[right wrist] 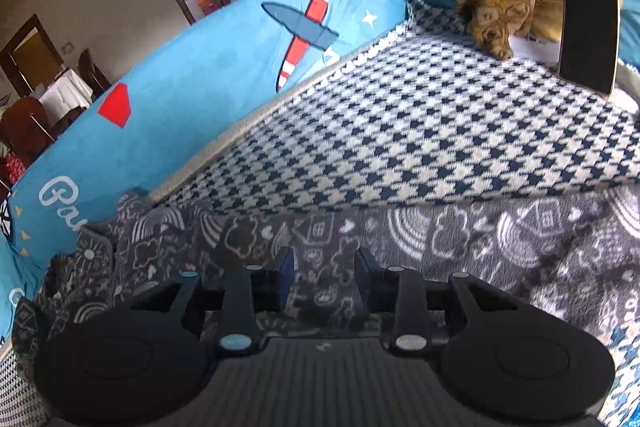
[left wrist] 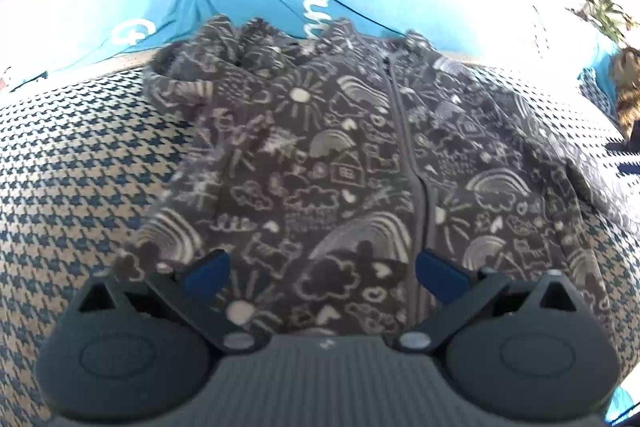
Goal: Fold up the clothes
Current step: 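Grasp the fleece hem with the left gripper and lift it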
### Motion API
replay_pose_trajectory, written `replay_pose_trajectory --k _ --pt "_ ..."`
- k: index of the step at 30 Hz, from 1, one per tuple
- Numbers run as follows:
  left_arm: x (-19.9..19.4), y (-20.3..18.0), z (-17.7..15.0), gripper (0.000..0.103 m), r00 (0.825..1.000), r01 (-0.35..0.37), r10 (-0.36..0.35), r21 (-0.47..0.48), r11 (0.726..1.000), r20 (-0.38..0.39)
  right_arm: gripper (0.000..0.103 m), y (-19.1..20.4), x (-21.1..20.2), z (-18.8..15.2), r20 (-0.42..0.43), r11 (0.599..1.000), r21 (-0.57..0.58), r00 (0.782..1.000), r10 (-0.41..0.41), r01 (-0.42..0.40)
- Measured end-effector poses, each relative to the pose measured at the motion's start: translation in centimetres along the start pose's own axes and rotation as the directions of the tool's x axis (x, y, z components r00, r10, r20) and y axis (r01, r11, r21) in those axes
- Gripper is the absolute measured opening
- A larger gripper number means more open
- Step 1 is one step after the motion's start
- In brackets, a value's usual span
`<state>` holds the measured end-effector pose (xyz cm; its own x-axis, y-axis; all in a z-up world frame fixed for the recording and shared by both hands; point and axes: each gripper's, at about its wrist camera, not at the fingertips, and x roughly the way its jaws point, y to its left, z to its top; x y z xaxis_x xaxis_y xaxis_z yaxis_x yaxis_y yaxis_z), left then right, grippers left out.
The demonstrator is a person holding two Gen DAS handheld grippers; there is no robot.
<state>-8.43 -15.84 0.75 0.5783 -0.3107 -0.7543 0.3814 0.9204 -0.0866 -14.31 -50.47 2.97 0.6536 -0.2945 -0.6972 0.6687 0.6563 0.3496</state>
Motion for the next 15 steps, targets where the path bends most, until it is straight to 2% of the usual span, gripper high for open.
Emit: replay_pose_trajectory --k 3,6,11,15 --pt "-0.1 0.9 0.1 0.103 0.999 -0.034 0.034 -0.014 0.999 0.011 0.034 -0.3 1.4 -0.4 -0.083 0.998 0.036 0.996 -0.040 0.043" --pt "-0.2 2.2 -0.1 0.103 0.998 -0.061 0.061 -0.032 0.998 0.007 0.034 -1.1 2.6 -0.8 -0.136 0.991 0.052 0.984 -0.114 0.122" --pt "0.2 4.5 -1.0 0.103 0.993 -0.113 0.112 -0.038 0.993 -0.026 0.033 -1.2 2.6 -0.9 -0.116 0.989 0.004 0.983 -0.143 0.145" --pt "0.4 6.7 -1.9 0.103 0.991 -0.128 0.125 -0.053 0.990 -0.055 0.033 -0.9 2.4 -1.0 -0.109 0.987 -0.005 0.981 -0.163 0.163"
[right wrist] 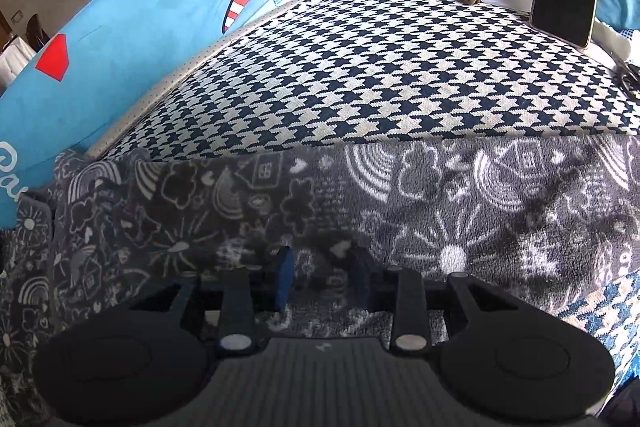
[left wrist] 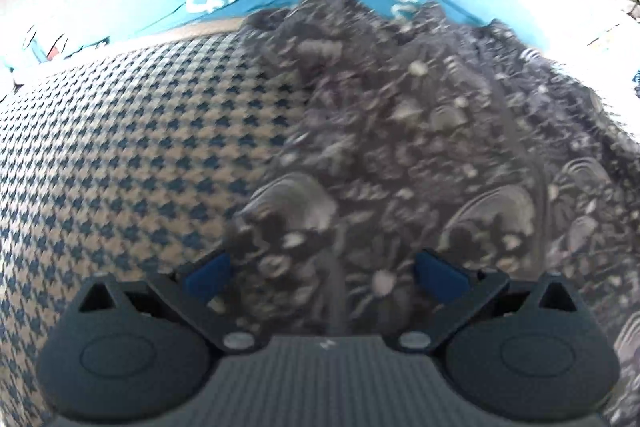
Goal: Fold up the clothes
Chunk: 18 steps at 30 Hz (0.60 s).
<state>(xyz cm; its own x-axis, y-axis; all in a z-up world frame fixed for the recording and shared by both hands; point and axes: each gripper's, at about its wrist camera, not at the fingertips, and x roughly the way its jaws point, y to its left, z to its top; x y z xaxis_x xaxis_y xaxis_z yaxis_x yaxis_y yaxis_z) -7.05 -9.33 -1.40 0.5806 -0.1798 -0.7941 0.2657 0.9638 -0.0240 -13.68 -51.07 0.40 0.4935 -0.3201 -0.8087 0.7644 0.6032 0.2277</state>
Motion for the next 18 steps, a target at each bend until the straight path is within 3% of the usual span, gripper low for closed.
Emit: replay_pose_trajectory --k 3,7,12,18 --pt "0.0 1.1 -0.5 0.103 1.000 -0.004 0.004 -0.005 1.000 -0.006 0.033 0.4 -0.5 -0.2 0.006 1.000 -0.010 1.000 0.006 -0.006" --pt "-0.2 2.1 -1.2 0.103 1.000 0.007 -0.007 -0.023 1.000 -0.013 0.034 0.9 -1.7 -0.9 0.013 0.995 -0.025 0.996 0.093 -0.093" --pt "-1.1 2.1 -1.5 0.103 1.000 0.012 -0.012 0.002 1.000 0.008 0.034 2.8 -3.6 -2.2 0.001 0.970 -0.089 0.974 0.227 -0.226" --pt "-2.2 1.4 -1.5 0.103 0.999 0.027 -0.028 0.039 0.999 0.036 0.035 5.1 -4.8 -4.3 -0.040 0.928 -0.191 0.947 0.317 -0.319"
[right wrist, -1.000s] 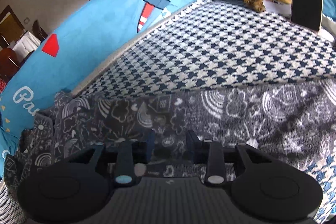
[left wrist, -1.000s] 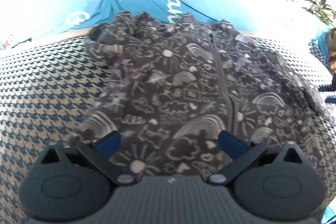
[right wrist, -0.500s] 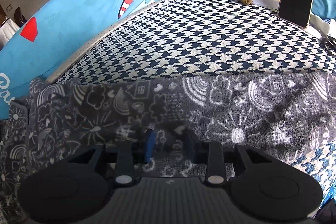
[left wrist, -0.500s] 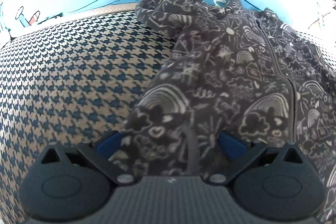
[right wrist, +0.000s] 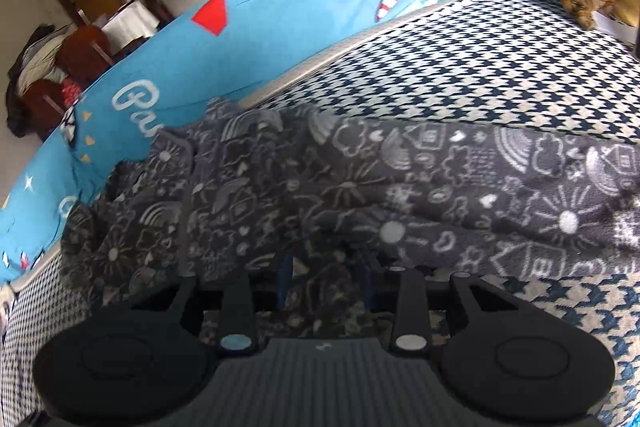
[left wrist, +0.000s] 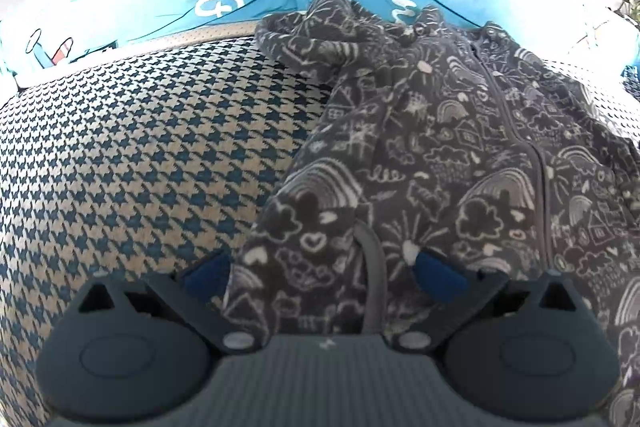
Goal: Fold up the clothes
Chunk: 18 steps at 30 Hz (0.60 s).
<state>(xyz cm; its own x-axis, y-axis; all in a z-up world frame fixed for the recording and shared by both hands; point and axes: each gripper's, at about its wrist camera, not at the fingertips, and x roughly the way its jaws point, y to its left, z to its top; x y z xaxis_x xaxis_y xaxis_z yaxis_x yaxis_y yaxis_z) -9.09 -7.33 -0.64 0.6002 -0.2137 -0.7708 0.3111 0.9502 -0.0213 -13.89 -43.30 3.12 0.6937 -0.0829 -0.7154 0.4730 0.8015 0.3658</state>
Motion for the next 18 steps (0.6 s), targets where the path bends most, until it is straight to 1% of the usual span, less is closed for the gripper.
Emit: replay_pose_trajectory --k 5,6,10,14,18 --pt "-0.4 -1.2 -0.1 0.103 1.000 0.021 -0.022 0.042 0.999 0.023 0.035 2.1 0.3 -1.2 -0.019 0.994 -0.090 0.998 0.054 -0.055" --pt "-0.5 -1.4 -0.1 0.103 0.999 0.024 -0.025 0.051 0.998 0.024 0.035 2.4 0.3 -1.5 -0.018 0.991 -0.117 0.998 0.060 -0.062" --pt "-0.4 -2.2 0.1 0.103 0.999 0.048 -0.049 0.063 0.997 0.024 0.035 3.5 1.1 -1.7 -0.039 0.984 -0.163 0.997 0.071 -0.076" --pt "-0.4 -2.8 -0.1 0.103 0.998 0.064 -0.066 0.082 0.995 0.016 0.035 4.3 2.6 -2.5 -0.099 0.975 -0.213 0.994 0.048 -0.069" --pt "-0.2 -3.0 -0.6 0.103 0.998 0.070 -0.070 0.098 0.993 -0.008 0.035 5.1 3.6 -3.7 -0.124 0.945 -0.326 0.991 -0.052 0.009"
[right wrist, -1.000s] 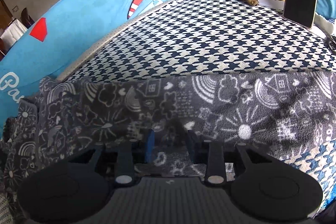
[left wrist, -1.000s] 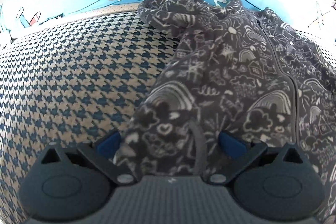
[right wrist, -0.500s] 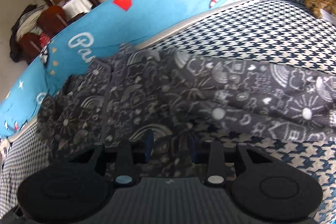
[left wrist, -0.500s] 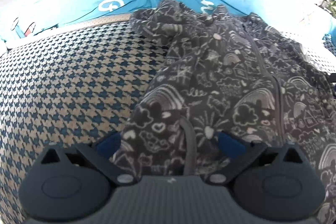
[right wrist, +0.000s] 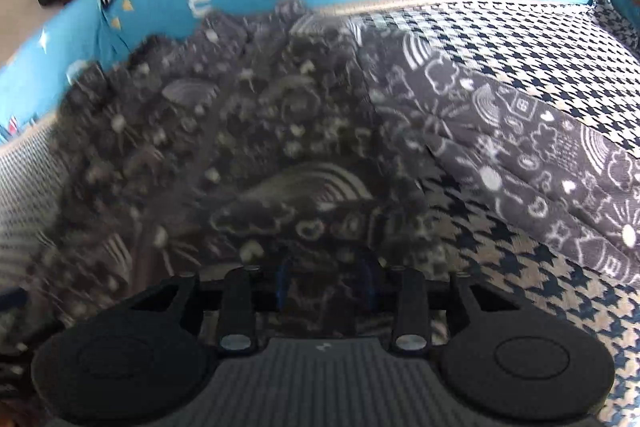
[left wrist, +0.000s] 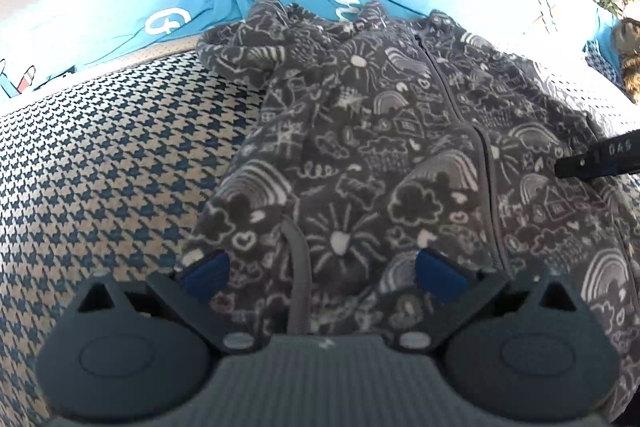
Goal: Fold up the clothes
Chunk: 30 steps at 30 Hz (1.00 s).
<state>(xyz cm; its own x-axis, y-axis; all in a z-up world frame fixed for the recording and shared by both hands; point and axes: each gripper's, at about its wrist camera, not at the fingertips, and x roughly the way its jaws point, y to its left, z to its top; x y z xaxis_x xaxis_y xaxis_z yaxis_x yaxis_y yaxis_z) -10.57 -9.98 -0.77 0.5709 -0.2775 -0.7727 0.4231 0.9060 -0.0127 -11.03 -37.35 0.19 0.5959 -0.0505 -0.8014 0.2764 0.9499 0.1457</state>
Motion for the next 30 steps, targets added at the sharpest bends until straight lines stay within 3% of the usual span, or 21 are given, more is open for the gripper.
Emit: replay_pose_trajectory --k 7,13,17,21,30 --pt "0.4 -0.1 -1.2 0.103 0.999 -0.005 0.006 0.031 1.000 -0.038 0.035 1.4 -0.9 -1.8 -0.005 0.991 -0.105 0.997 -0.081 0.080" --pt "-0.8 -0.1 -1.3 0.103 1.000 0.011 -0.011 0.040 0.999 -0.002 0.036 1.5 -3.5 -3.7 0.074 0.999 -0.041 0.997 -0.009 0.012" --pt "-0.8 -0.3 -1.6 0.103 1.000 -0.002 0.003 0.036 0.999 -0.005 0.036 2.8 -4.4 -5.0 0.092 0.996 -0.066 0.994 0.065 -0.059" --pt "-0.9 -0.2 -2.2 0.103 1.000 0.000 0.000 0.000 1.000 -0.013 0.036 4.5 -4.0 -6.8 0.045 0.991 -0.119 0.997 0.060 -0.054" --pt "-1.8 0.0 -3.8 0.103 1.000 -0.003 0.002 -0.031 1.000 -0.028 0.039 5.3 -6.0 -11.1 0.049 0.984 -0.177 0.999 -0.010 0.018"
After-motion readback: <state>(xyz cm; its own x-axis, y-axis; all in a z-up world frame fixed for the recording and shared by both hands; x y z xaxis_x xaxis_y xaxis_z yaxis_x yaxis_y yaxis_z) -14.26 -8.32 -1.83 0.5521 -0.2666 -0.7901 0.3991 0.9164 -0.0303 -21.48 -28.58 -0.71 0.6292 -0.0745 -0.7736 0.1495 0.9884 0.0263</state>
